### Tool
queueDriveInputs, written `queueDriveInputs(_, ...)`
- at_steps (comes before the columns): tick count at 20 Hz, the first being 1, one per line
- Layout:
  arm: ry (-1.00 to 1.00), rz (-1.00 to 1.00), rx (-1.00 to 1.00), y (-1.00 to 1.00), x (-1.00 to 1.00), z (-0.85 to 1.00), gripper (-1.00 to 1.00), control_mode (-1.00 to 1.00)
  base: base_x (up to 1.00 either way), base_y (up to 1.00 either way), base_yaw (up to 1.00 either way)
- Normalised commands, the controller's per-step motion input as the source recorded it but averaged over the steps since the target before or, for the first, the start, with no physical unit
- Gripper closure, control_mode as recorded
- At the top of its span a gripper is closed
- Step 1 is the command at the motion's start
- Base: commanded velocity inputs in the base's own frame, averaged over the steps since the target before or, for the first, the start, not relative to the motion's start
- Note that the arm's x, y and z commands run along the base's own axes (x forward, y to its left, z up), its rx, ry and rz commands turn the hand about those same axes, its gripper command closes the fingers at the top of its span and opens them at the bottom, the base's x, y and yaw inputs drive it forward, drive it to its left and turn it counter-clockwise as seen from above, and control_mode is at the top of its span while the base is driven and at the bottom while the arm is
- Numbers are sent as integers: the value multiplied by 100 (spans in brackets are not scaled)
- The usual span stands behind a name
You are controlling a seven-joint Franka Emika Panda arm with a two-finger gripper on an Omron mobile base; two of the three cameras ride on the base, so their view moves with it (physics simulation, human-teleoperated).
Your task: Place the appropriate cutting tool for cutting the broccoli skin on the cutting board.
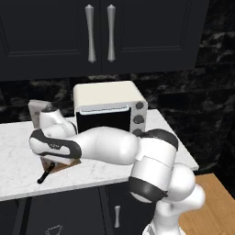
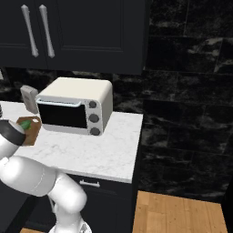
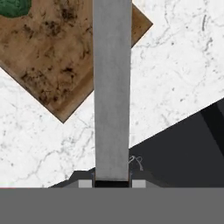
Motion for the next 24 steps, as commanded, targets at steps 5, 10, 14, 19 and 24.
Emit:
queueDriveInputs(5,-9,-10,0,18,40,-23,100,-100,0,0,0)
queueDriveInputs(10,-1,-7,0,17,38,-29,100,-100,0,0,0)
queueDriveInputs(14,0,-5,0,0,31,-35,100,-100,0,0,0)
queueDriveInputs(19,0,-5,0,0,33,-25,100,-100,0,0,0)
queueDriveInputs(24,-1,-3,1,-3,15,-33,100,-100,0,0,0)
